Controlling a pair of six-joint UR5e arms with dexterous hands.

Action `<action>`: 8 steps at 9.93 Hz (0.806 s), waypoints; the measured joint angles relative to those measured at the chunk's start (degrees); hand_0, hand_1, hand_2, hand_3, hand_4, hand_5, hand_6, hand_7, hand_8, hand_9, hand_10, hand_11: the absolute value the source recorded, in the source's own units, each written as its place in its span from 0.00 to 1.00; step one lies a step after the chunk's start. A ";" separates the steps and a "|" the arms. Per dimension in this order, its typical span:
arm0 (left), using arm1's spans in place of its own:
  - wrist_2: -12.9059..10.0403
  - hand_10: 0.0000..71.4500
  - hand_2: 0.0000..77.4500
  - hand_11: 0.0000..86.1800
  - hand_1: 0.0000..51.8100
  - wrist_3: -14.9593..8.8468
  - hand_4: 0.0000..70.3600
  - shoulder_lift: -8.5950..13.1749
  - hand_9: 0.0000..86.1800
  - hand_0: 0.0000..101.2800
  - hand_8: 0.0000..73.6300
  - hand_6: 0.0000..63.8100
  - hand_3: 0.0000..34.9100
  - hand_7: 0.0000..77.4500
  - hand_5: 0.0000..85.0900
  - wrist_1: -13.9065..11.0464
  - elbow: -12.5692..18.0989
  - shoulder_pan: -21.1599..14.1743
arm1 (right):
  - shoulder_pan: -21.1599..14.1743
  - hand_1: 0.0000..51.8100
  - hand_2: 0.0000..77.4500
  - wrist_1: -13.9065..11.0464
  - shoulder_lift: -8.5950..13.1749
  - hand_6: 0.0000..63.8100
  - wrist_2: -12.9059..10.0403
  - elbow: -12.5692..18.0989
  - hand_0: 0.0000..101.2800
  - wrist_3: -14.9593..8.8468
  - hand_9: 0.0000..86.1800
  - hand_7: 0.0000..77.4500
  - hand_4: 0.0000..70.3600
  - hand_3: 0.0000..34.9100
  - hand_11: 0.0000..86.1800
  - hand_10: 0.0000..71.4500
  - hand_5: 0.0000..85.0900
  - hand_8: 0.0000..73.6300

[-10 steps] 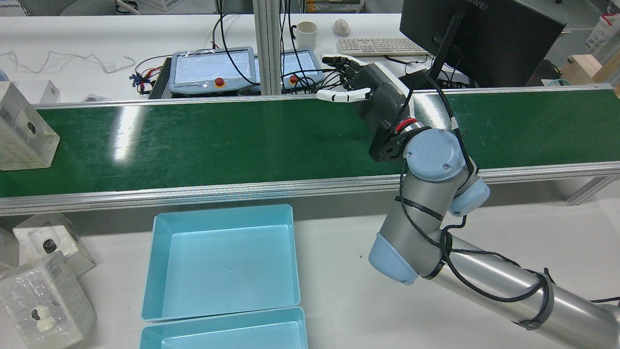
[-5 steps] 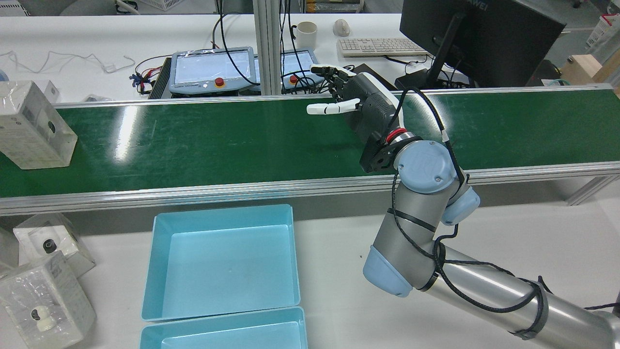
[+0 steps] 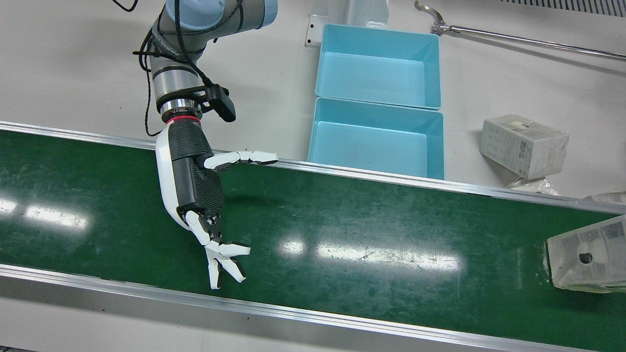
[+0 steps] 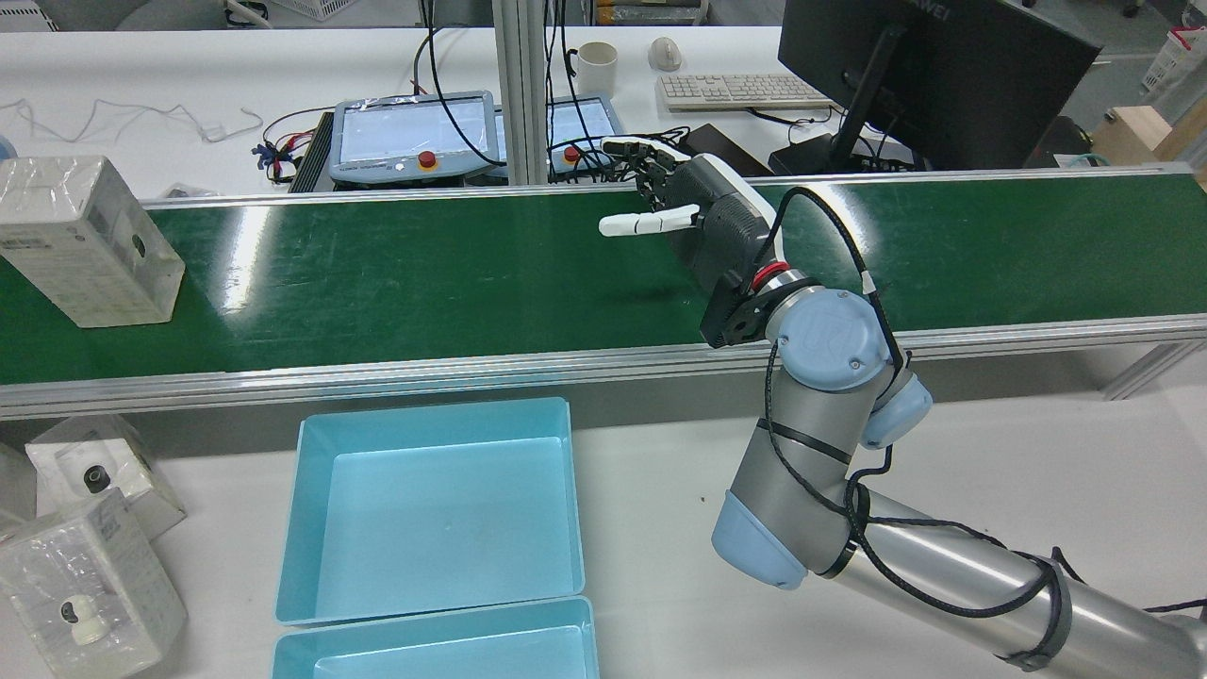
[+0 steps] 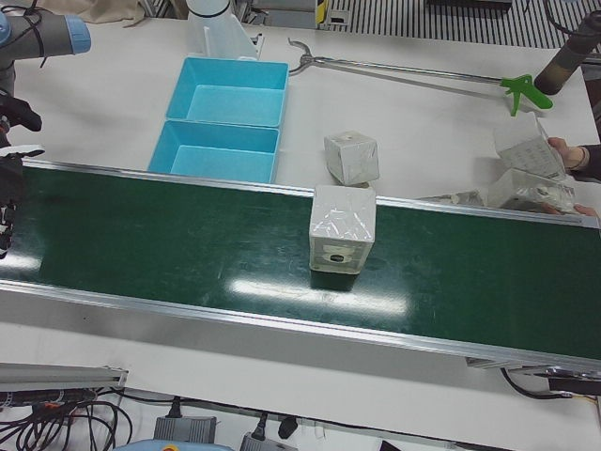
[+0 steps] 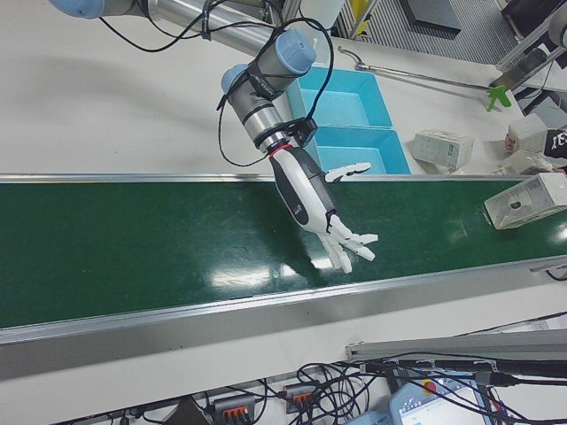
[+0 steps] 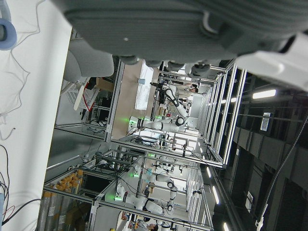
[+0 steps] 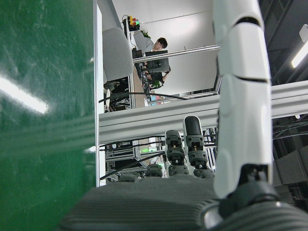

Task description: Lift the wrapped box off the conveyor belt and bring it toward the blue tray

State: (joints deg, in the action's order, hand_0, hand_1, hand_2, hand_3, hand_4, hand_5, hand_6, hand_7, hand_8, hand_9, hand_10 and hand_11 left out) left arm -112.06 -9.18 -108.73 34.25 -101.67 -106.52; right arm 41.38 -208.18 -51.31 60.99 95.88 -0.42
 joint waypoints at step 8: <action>0.00 0.01 0.01 0.01 0.00 0.00 0.00 0.00 0.00 0.00 0.01 0.01 0.00 0.00 0.01 0.00 0.00 0.00 | 0.01 0.31 0.15 0.08 -0.10 0.09 -0.08 0.01 0.48 0.06 0.04 0.08 0.16 0.04 0.01 0.00 0.31 0.01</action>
State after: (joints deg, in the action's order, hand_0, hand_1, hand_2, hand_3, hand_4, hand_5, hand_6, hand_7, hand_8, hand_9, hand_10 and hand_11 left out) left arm -112.06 -9.18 -108.73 34.25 -101.67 -106.52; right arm 41.39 -208.10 -51.41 60.91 95.89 -0.36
